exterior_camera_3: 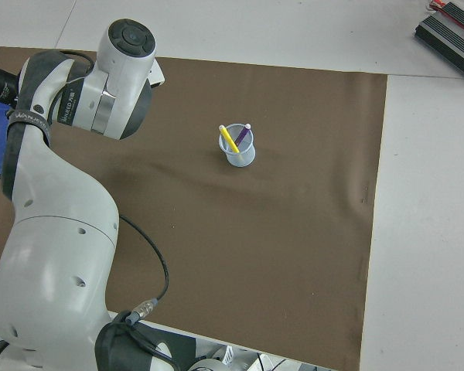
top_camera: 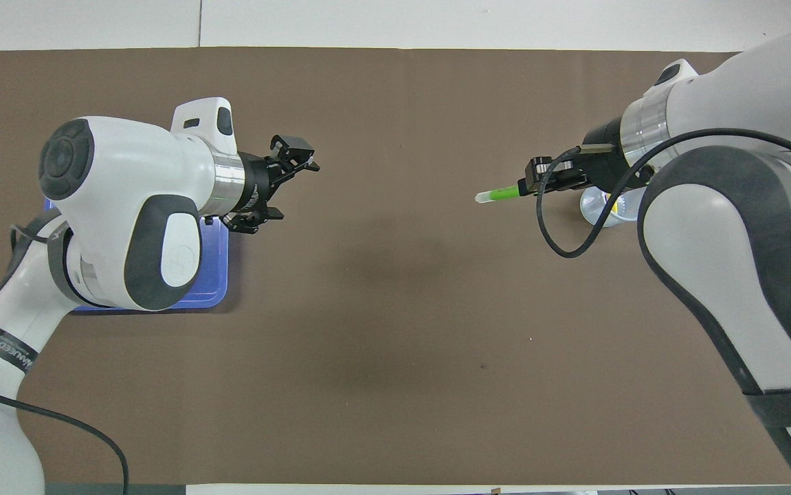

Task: Transfer and insert pens with both arms
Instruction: 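Insert the green pen into the cup with the right gripper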

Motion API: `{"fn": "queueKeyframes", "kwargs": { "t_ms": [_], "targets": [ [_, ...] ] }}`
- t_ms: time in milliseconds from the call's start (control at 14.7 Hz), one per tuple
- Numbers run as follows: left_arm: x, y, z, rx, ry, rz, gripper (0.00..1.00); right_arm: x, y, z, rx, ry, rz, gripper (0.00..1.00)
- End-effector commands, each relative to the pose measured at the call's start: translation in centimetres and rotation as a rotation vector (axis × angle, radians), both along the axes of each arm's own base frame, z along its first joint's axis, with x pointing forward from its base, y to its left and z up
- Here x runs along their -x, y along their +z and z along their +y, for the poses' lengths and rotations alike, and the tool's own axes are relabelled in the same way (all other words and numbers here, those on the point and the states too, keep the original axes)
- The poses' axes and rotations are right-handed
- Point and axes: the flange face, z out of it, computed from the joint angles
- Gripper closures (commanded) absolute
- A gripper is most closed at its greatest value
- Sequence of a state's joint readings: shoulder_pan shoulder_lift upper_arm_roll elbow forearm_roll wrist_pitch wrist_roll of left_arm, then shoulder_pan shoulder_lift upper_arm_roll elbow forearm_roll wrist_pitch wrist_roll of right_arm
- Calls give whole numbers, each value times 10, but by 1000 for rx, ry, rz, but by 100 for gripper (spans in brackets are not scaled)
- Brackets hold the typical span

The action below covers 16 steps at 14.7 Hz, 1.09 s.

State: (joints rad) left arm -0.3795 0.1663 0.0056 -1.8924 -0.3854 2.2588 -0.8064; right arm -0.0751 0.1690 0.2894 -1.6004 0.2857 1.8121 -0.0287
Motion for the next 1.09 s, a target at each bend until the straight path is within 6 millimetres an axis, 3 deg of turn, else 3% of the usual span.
{"fn": "queueKeyframes", "kwargs": {
  "t_ms": [0, 136, 271, 339, 475, 611, 747, 1018],
  "targets": [
    [1, 1, 53, -135, -207, -21, 0, -19, -2, -22, 225, 232, -52, 100],
    [-9, 0, 100, -186, -304, -39, 0, -20, -7, -34, 355, 381, -75, 100],
    [-15, 3, 142, -211, -393, -46, 0, -22, -14, -52, 389, 413, -70, 100],
    [-16, 13, 168, -219, -421, -63, 0, -22, -15, -60, 391, 418, -62, 100],
    [-15, 33, 199, -244, -485, -77, 0, -21, -14, -70, 406, 456, -45, 100],
    [-9, 57, 221, -314, -563, -59, 0, -21, -15, -79, 453, 508, -39, 100],
    [-7, 87, 237, -323, -582, -59, 0, -17, -30, -102, 454, 484, -15, 100],
    [0, 147, 235, -336, -617, -20, 0, 4, -74, -116, 466, 492, -94, 100]
  ]
}}
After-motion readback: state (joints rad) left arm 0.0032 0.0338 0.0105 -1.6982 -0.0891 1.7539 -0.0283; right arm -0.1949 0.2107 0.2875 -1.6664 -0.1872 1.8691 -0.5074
